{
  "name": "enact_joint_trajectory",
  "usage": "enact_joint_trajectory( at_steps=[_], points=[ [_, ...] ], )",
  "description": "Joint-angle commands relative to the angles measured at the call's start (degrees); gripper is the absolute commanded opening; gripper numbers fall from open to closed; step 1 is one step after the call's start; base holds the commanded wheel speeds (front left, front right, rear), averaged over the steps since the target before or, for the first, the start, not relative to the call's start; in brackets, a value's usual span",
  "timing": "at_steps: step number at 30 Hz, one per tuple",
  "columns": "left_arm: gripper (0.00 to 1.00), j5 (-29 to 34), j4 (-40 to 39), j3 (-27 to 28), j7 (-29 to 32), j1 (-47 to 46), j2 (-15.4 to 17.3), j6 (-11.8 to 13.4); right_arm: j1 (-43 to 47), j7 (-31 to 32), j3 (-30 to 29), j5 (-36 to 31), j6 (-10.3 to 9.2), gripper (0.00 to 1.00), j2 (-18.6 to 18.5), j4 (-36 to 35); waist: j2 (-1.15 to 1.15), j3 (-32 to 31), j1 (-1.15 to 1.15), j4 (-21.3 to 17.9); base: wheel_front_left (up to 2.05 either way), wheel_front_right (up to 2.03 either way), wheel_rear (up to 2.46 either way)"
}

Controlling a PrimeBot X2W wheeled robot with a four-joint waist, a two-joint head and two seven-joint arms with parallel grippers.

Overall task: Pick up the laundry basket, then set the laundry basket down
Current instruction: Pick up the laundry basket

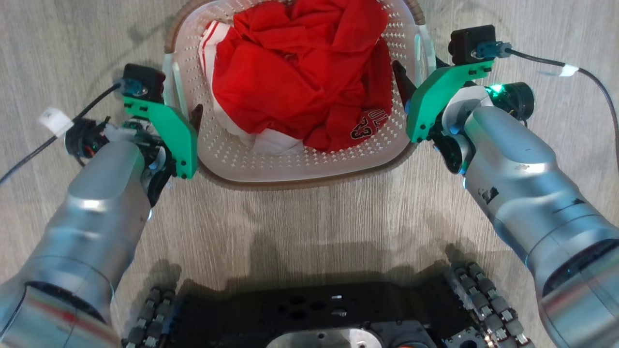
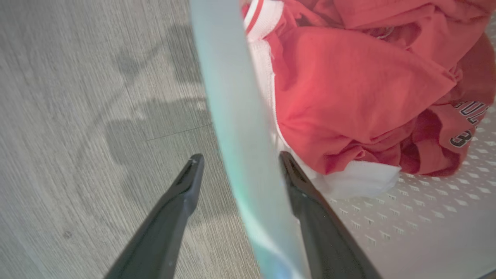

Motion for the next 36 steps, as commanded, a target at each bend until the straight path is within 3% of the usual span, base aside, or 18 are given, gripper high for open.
enact_joint_trajectory(
  at_steps=[1,29,30,31,32,33,35,36],
  points=[
    [1.00,-0.60,0.14,0.63,0.12,0.26,2.63,0.07,1.97,0.07,0.75,0.46,0.14,1.00,0.90,-0.21,0.00,0.21,-0.01,0.08,0.00,0.00,0.00],
    [1.00,-6.41,4.80,-7.98,-1.49,-3.65,1.78,0.07,0.41,3.85,11.27,15.97,0.14,1.00,0.90,0.89,0.00,1.03,-0.01,0.08,0.00,0.00,0.00],
    [1.00,-6.59,4.85,-8.17,-1.51,-3.69,1.76,0.07,0.38,3.99,11.68,16.44,0.14,0.96,0.90,0.90,0.00,1.03,-0.01,0.09,0.00,0.00,0.00],
    [1.00,-6.77,4.89,-8.36,-1.48,-3.71,1.72,0.07,0.35,4.12,12.08,16.89,0.14,0.47,0.90,0.92,0.00,1.03,-0.01,0.10,0.00,0.00,0.00],
    [1.00,-6.98,4.93,-8.55,-1.42,-3.72,1.68,0.07,0.30,4.16,12.50,17.29,0.14,0.07,0.90,0.99,0.00,1.04,-0.01,0.12,0.00,0.00,0.00],
    [0.62,-7.21,4.95,-8.72,-1.33,-3.73,1.65,0.07,0.21,4.14,12.89,17.66,0.14,0.00,0.90,1.09,0.00,1.05,-0.01,0.13,0.00,0.00,0.00],
    [0.15,-7.66,4.98,-9.10,-1.12,-3.79,1.61,0.07,0.02,4.00,13.62,18.41,0.14,0.00,0.90,1.29,0.00,1.12,-0.01,0.16,0.00,0.00,0.00],
    [0.00,-7.87,4.96,-9.30,-1.04,-3.82,1.60,0.07,-0.08,3.92,13.97,18.76,0.14,0.00,0.90,1.39,0.00,1.15,-0.01,0.18,0.00,0.00,0.00]
  ],
)
